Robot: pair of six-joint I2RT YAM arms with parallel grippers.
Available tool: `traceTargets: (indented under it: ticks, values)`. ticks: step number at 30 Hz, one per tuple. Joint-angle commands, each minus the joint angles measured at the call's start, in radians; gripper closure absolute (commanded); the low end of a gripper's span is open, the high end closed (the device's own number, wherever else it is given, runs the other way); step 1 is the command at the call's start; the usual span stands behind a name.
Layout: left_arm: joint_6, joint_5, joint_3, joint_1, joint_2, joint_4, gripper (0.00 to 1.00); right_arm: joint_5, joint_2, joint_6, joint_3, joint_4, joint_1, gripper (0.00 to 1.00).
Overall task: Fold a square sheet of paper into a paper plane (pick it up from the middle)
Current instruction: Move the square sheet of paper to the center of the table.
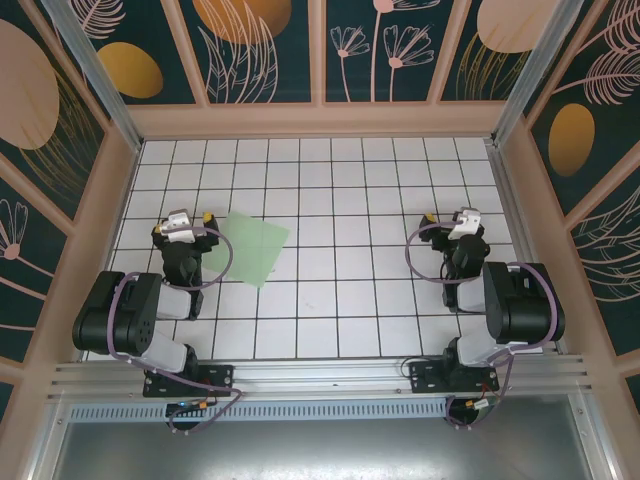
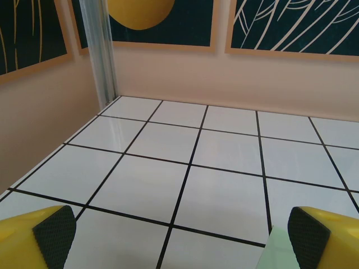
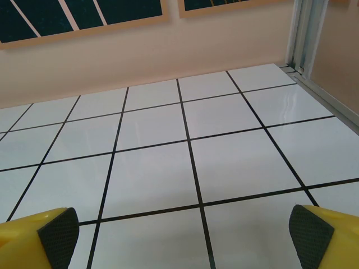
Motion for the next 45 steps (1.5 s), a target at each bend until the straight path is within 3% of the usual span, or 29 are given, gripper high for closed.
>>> traceTargets:
  ticks: [1, 28, 30, 35, 40, 45]
  values:
    - [-0.002, 0.000, 0.009, 0.009, 0.004, 0.023, 0.01, -0.018, 0.005, -0.016, 0.012, 0.018, -0.008, 0.01]
    - [-0.011, 0.010, 0.008, 0.024, -0.002, 0.021, 0.01, -0.018, 0.004, -0.017, 0.011, 0.023, -0.008, 0.01]
    - [-0.017, -0.001, 0.006, 0.023, -0.037, 0.000, 0.01, 0.005, -0.043, -0.022, 0.030, -0.042, 0.005, 0.01]
    - [-0.060, -0.040, 0.075, 0.023, -0.217, -0.300, 0.02, 0.128, -0.189, -0.014, 0.146, -0.352, 0.053, 0.01]
    - [-0.276, -0.005, 0.236, 0.023, -0.328, -0.701, 0.02, 0.182, -0.259, 0.143, 0.314, -0.707, 0.137, 0.01]
    - [-0.472, 0.084, 0.389, 0.021, -0.342, -1.050, 0.01, 0.131, -0.237, 0.287, 0.459, -0.967, 0.258, 0.01]
